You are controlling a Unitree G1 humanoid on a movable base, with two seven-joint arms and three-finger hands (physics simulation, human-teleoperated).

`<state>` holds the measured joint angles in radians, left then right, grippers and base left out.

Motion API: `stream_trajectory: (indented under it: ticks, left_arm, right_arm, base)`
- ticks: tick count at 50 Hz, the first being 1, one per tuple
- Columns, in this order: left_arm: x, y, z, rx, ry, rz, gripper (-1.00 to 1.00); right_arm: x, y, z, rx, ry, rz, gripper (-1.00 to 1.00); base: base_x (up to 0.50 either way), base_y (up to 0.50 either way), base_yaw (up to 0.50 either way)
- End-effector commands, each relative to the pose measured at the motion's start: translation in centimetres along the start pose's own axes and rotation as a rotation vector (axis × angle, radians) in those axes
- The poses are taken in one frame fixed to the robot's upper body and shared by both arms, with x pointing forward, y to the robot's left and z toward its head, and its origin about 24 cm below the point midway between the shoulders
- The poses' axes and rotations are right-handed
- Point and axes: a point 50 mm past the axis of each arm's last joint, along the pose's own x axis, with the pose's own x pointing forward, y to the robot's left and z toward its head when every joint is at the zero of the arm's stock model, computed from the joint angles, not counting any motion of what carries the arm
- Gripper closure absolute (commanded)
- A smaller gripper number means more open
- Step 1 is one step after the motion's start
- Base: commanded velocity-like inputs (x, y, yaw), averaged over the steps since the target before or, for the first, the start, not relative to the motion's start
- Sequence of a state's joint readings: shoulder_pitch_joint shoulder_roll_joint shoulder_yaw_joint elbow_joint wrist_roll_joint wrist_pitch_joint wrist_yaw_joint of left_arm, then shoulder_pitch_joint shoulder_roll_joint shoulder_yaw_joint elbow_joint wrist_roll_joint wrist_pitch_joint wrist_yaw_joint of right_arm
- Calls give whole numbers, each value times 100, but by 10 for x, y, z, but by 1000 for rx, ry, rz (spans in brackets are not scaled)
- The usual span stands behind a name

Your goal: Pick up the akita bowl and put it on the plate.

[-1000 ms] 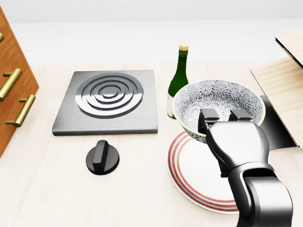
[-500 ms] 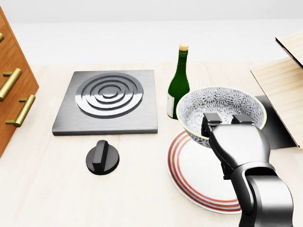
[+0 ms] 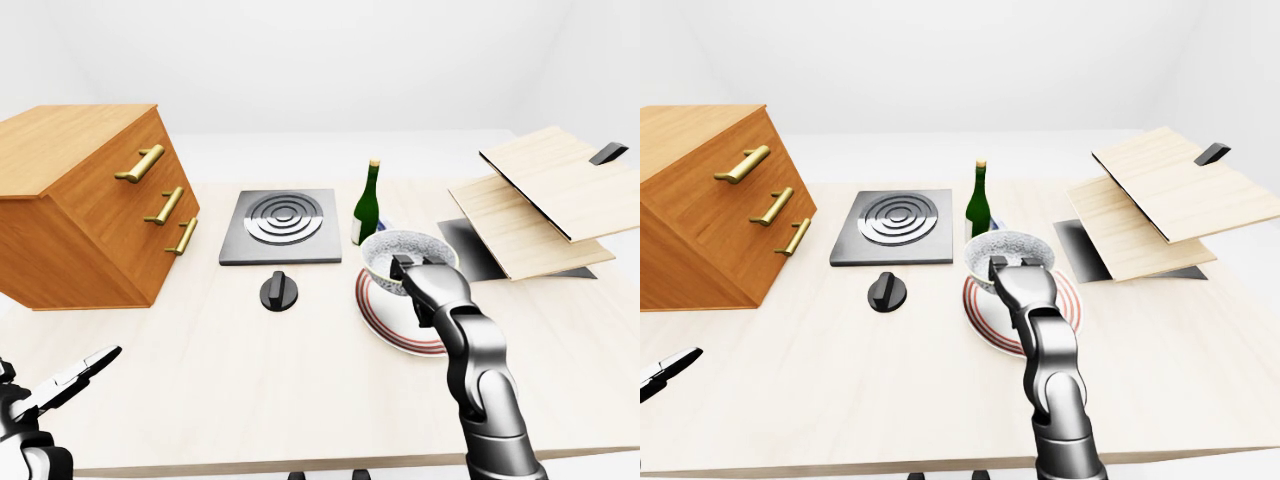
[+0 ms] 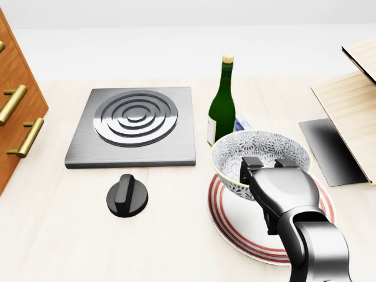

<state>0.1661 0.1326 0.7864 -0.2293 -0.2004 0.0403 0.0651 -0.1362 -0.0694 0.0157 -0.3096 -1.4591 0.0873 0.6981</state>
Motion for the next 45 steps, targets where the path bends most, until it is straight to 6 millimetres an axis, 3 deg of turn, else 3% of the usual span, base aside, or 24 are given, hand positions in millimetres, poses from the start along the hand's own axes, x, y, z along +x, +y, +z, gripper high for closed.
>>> stream_trajectory:
  ticks: [1, 20, 45]
  left_arm:
    - [0, 0, 0, 0, 0, 1, -100]
    - [0, 1, 2, -1, -1, 3, -100]
    - [0, 0, -1, -1, -1, 2, -100]
  right_arm:
    - [1, 8, -4, -1, 12, 36, 100]
    - [-1, -7, -14, -19, 47, -24, 100]
    - [12, -2, -16, -13, 42, 25, 100]
  base:
    - [0, 0, 0]
    - [0, 0, 0]
    - [0, 0, 0]
